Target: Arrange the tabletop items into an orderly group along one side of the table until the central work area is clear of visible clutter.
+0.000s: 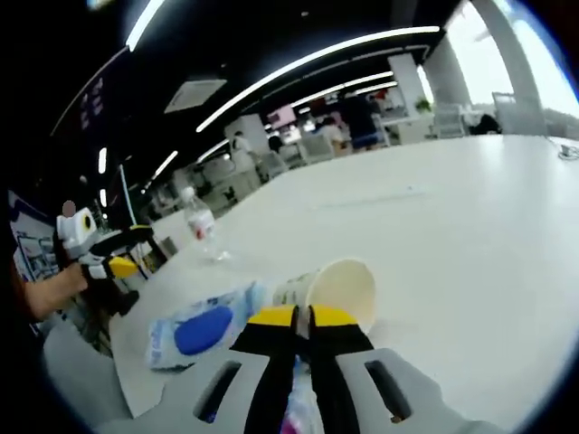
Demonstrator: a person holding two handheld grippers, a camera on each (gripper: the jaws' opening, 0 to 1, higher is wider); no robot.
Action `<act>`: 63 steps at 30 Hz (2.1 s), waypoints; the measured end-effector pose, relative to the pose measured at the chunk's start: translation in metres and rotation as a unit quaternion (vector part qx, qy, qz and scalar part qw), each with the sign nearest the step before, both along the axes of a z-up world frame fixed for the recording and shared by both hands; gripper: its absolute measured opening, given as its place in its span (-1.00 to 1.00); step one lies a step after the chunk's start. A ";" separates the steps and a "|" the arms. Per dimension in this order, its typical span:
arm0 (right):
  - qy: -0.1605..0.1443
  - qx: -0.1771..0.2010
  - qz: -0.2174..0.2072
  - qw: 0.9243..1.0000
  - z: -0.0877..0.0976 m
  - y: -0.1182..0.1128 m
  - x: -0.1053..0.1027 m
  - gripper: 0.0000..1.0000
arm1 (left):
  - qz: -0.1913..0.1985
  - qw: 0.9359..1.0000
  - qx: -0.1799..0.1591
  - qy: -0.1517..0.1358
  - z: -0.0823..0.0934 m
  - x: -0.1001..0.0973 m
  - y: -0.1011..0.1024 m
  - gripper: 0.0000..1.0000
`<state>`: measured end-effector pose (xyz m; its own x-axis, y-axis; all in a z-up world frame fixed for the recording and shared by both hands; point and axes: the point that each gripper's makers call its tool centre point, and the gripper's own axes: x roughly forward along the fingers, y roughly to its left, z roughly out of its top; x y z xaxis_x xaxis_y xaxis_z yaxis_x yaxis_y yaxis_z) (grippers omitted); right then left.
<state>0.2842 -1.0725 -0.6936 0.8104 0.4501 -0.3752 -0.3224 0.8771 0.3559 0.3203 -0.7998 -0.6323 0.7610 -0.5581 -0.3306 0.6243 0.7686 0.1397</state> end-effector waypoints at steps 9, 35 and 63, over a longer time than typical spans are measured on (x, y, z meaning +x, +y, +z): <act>-0.011 -0.013 0.019 1.000 0.007 0.015 -0.004 -1.00 | -0.004 1.000 -0.015 0.009 -0.001 -0.012 -0.006 0.83; -0.081 -0.072 0.095 0.990 0.077 0.060 -0.018 -1.00 | -0.056 0.998 -0.012 0.009 0.010 -0.040 -0.034 0.80; -0.081 -0.102 0.271 0.954 0.083 0.153 -0.072 -1.00 | -0.139 0.990 0.031 0.011 0.008 -0.078 -0.076 0.60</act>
